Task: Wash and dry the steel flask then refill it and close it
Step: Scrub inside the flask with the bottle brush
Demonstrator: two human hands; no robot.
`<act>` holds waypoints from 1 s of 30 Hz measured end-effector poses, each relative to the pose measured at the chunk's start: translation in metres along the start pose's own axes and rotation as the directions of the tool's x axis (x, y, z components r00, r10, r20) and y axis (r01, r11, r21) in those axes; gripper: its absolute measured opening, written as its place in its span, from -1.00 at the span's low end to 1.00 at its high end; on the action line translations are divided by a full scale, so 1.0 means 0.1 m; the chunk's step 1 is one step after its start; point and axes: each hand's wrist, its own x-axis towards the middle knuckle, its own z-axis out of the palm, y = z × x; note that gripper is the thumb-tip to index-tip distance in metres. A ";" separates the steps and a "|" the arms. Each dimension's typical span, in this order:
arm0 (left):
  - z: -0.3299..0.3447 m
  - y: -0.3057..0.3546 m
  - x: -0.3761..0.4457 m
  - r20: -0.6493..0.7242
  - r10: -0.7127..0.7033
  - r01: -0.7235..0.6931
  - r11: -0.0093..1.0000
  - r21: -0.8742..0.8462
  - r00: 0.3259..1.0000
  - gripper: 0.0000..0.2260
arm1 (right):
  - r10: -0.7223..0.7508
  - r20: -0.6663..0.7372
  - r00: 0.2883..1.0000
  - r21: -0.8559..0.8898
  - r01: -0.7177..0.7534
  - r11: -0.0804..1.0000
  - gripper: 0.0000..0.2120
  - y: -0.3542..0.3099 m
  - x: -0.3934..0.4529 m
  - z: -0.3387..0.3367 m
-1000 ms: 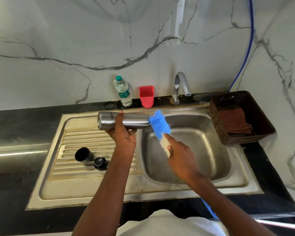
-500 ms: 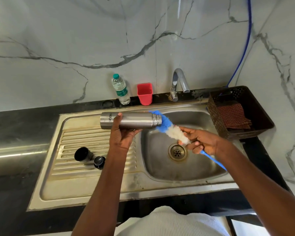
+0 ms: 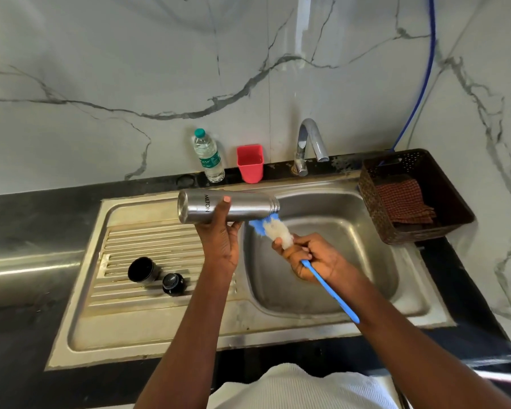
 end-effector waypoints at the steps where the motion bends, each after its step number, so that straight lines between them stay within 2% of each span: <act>1: -0.02 0.03 0.04 0.001 0.033 -0.033 0.998 0.056 0.999 -0.29 | 0.007 -0.020 1.000 -0.046 -0.008 0.999 -0.62 0.03 -0.06 -0.01; 3: -0.05 0.06 0.13 -0.011 0.072 -0.069 0.982 0.178 0.997 -0.22 | 0.024 -0.090 0.996 -0.199 -0.042 0.979 -0.69 0.08 -0.21 -0.07; 5: -0.05 0.06 0.16 -0.012 0.093 -0.085 0.955 0.286 0.996 -0.19 | -0.036 -0.196 0.980 -0.389 -0.044 0.920 -0.73 0.12 -0.35 -0.15; 7: -0.09 0.02 0.18 -0.021 0.106 -0.091 0.927 0.364 0.994 -0.20 | -0.245 -0.239 0.940 -0.629 0.042 0.776 -0.74 0.15 -0.45 -0.20; 9: -0.13 -0.01 0.19 -0.025 0.117 -0.095 0.898 0.430 0.993 -0.28 | -0.542 -0.216 0.812 -0.829 0.141 0.541 -0.73 0.17 -0.53 -0.25; 11: -0.18 -0.05 0.20 0.035 0.135 -0.134 0.850 0.509 0.990 -0.30 | -0.750 -0.131 0.648 -0.940 0.159 0.302 -0.66 0.16 -0.60 -0.26; 12: -0.20 -0.07 0.20 0.076 0.148 -0.165 0.814 0.556 0.986 -0.29 | -0.805 -0.051 0.591 -0.973 0.152 0.173 -0.61 0.16 -0.66 -0.22; 15: -0.20 -0.20 0.17 0.186 0.171 -0.252 0.664 0.704 0.968 -0.25 | -0.828 0.227 0.513 -0.974 0.095 -0.208 -0.49 0.19 -0.80 -0.05; 19: -0.17 -0.37 0.05 0.273 0.125 -0.299 0.496 0.815 0.954 -0.41 | -0.747 0.503 0.434 -0.807 -0.074 -0.586 -0.48 0.41 -1.05 0.36; 21: -0.13 -0.41 -0.02 0.313 0.091 -0.322 0.420 0.849 0.945 -0.44 | -0.693 0.539 0.479 -0.728 -0.150 -0.669 -0.45 0.52 -1.11 0.52; 24: -0.06 -0.46 -0.11 0.357 0.022 -0.347 0.303 0.888 0.934 -0.40 | -0.714 0.464 0.524 -0.717 -0.251 -0.651 -0.42 0.52 -1.05 0.67; 26: -0.03 -0.46 -0.13 0.353 0.014 -0.342 0.287 0.895 0.935 -0.39 | -0.722 0.458 0.518 -0.723 -0.255 -0.642 -0.42 0.52 -1.04 0.74; 29: -0.03 -0.41 -0.07 0.353 0.056 -0.354 0.268 0.896 0.934 -0.36 | -0.680 0.479 0.555 -0.656 -0.288 -0.698 -0.43 0.63 -1.15 0.68; 30: -0.03 -0.40 -0.05 0.352 0.063 -0.356 0.253 0.900 0.934 -0.38 | -0.687 0.479 0.547 -0.662 -0.290 -0.692 -0.43 0.63 -1.16 0.65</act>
